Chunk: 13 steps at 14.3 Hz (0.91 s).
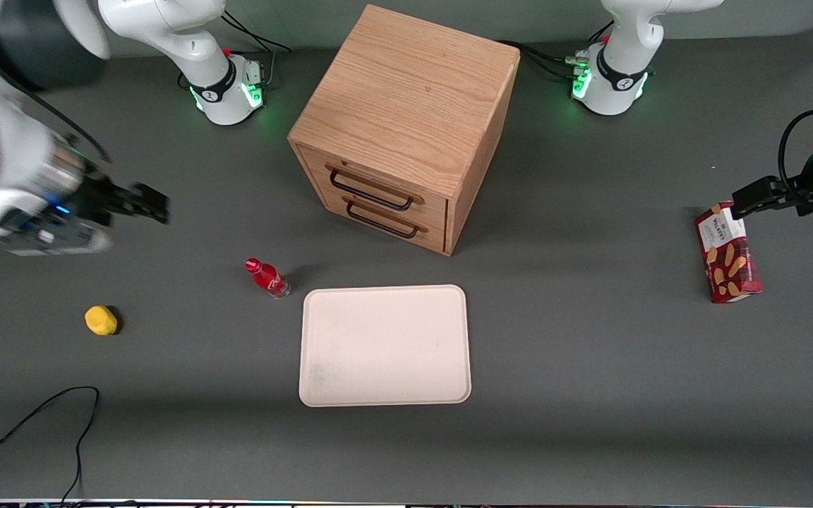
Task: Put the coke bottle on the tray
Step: 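Lower the right gripper over the red bottle and close on it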
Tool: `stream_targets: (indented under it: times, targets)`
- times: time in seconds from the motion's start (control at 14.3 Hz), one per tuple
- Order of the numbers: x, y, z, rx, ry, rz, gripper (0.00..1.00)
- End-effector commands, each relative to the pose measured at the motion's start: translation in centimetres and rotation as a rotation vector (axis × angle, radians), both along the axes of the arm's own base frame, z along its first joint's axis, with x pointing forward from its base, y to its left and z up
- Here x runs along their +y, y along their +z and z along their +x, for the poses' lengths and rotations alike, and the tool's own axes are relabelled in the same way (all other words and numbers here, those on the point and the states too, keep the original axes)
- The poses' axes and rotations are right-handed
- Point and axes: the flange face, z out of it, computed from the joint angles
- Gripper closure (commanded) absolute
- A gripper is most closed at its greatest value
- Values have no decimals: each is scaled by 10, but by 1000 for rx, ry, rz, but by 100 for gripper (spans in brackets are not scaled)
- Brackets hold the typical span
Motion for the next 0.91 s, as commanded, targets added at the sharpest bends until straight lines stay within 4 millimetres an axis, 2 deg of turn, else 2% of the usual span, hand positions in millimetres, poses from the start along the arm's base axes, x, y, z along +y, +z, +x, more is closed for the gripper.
stream_targets:
  times: [0.0,0.14,0.28,0.42,0.63,0.84]
  targets:
    - [20,-55,25,8,-2,0,0]
    - [31,-103,21,10,13,8,0]
    - [51,-154,8,-16,0,19,0]
    - [64,-188,3,-28,1,28,0]
    - [71,-220,3,-15,-8,27,0]
    - [70,-235,-6,-5,-11,23,0]
